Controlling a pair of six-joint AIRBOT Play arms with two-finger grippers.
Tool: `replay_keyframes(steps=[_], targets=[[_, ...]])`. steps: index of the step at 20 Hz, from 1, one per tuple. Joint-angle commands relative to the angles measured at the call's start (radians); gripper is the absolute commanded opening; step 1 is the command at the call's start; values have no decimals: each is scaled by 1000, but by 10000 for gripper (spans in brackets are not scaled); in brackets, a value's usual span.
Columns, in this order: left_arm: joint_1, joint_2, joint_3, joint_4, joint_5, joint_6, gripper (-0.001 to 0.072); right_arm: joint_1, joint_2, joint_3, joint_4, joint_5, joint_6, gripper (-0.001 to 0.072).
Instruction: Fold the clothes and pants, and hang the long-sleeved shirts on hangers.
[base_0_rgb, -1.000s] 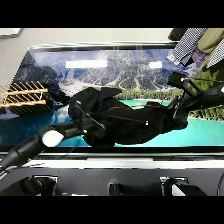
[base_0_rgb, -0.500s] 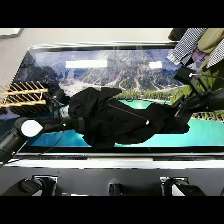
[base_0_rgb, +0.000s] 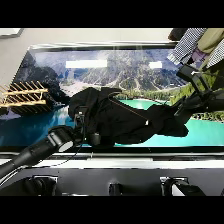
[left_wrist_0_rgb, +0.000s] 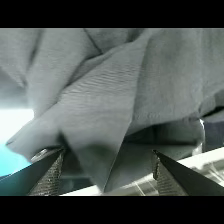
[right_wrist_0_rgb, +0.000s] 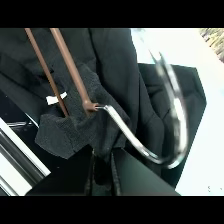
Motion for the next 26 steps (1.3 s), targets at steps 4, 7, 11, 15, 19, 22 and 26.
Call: replay_keyframes(steps=[4, 7, 11, 15, 19, 22, 26], targets=[[31, -79, 2, 39, 85, -89, 23, 0, 1, 1, 0, 16, 45, 29], [83, -74, 61, 29, 34, -52, 21, 1, 1, 1, 2, 34, 90, 29], [170, -75, 267, 29, -47, 95, 17, 1, 20, 1, 31, 44, 111, 28], [236, -75, 423, 25, -125, 180, 17, 53, 18, 0, 26, 17, 190, 28], [242, -77, 474, 10, -125, 208, 18, 221, -23, 0, -128, -4, 341, 28], [240, -77, 489, 10, -127, 208, 18, 301, -45, 0, -149, 16, 396, 28], [240, -77, 493, 5, -127, 208, 18, 378, -50, 0, -150, 17, 423, 27]])
